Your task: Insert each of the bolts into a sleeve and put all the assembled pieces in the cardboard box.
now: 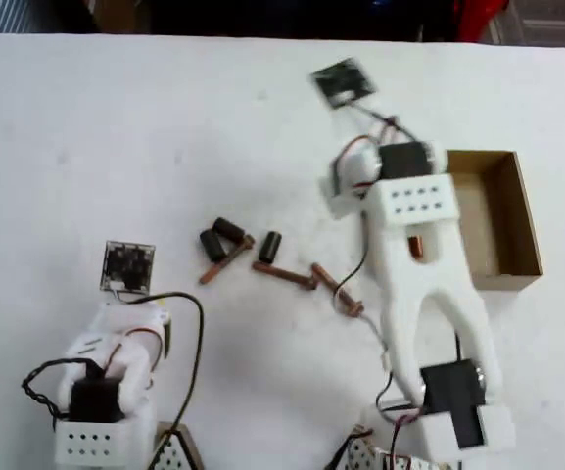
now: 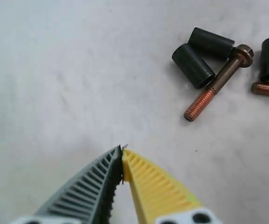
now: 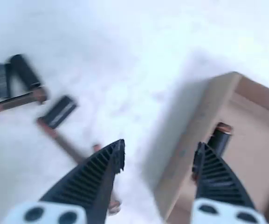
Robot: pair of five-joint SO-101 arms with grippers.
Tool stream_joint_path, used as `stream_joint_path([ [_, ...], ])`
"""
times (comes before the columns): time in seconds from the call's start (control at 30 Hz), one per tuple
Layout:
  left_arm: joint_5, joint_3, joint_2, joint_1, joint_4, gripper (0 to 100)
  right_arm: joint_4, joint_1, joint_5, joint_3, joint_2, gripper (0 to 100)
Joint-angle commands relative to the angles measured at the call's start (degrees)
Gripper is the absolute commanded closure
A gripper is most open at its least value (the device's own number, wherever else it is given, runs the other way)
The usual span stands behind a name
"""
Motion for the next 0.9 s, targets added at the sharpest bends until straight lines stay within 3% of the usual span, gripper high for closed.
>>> stream_joint_path([
  [0.0,-0.4,-0.5,-0.5,-2.8,-0.1,98,2.2,-6.2,-12.0,-1.9,-3.0,77.9],
  [0.1,-0.4,-0.6,-0.5,-4.8,-0.2,98,2.2,-9.8,-23.4,-2.3,-1.7,77.7],
  [0.33,-0.4,-0.6,-0.5,-8.2,-0.3,98,-0.7,-13.0,-30.7,-2.4,6.0,77.6],
  [0.63,-0.4,-0.6,-0.5,-10.6,-0.3,98,-3.6,-14.3,-37.4,-4.5,16.0,77.9],
  [0.87,-0.4,-0.6,-0.5,-10.6,0.1,98,-3.6,-15.3,-37.3,-9.2,24.7,77.9],
])
